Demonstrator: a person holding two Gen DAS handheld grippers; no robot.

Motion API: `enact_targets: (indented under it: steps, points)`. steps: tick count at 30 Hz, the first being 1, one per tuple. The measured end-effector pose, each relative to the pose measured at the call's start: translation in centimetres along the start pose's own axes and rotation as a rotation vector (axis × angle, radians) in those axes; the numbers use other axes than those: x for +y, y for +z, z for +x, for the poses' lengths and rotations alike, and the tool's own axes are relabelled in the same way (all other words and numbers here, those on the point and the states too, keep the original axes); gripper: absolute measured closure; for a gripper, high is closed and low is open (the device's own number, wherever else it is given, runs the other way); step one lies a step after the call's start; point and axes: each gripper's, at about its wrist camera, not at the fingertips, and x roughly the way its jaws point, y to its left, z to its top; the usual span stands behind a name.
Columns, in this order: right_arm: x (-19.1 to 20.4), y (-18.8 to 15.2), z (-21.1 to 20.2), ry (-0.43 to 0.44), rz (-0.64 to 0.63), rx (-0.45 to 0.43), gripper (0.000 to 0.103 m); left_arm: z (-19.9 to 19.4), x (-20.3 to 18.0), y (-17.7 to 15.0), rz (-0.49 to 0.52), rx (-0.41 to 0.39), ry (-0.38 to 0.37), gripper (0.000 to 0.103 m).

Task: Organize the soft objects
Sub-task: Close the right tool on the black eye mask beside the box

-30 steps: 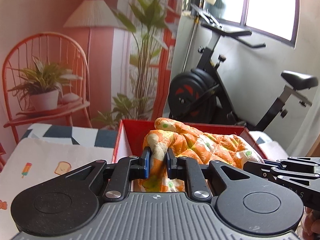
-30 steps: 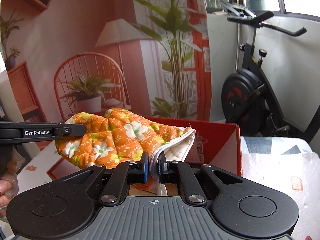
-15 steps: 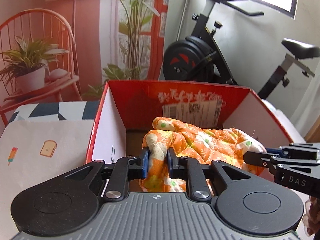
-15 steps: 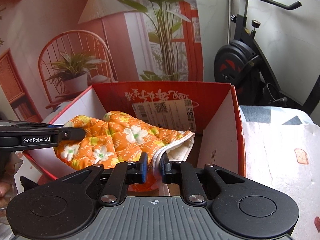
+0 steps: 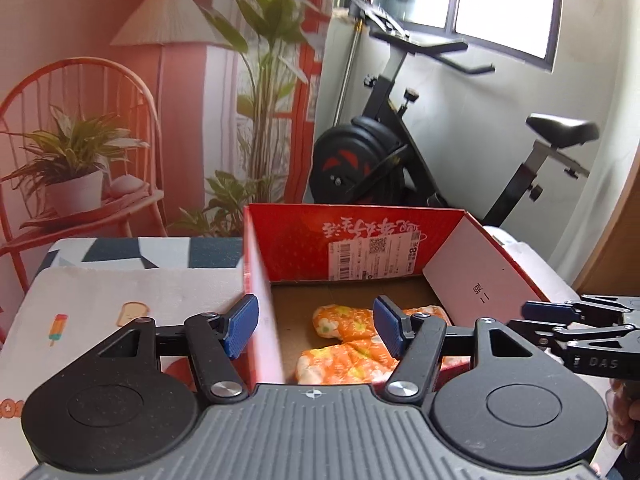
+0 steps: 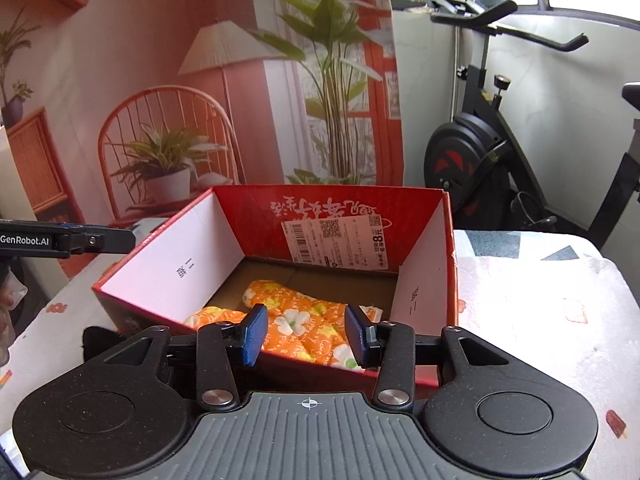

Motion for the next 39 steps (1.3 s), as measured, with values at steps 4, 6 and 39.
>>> enact_targets:
  steps: [4, 6, 39]
  points:
    - [0.8, -1.3, -1.6, -0.008, -0.025, -0.028, 0.06, -1.1, 1.5, -2.0, -0.016, 0.007, -0.029, 0.037]
    - [1.2, -1.7, -2.2, -0.009, -0.044, -0.047, 0.057, -1.2, 2.0, -3.0, -0.025, 0.031, -0.033, 0.037]
    - [0.3, -6.2, 2.4, 0.064, 0.008, 0.157, 0.057, 1.1, 3.9, -8.7, -0.07, 0.149, -0.073, 0.08]
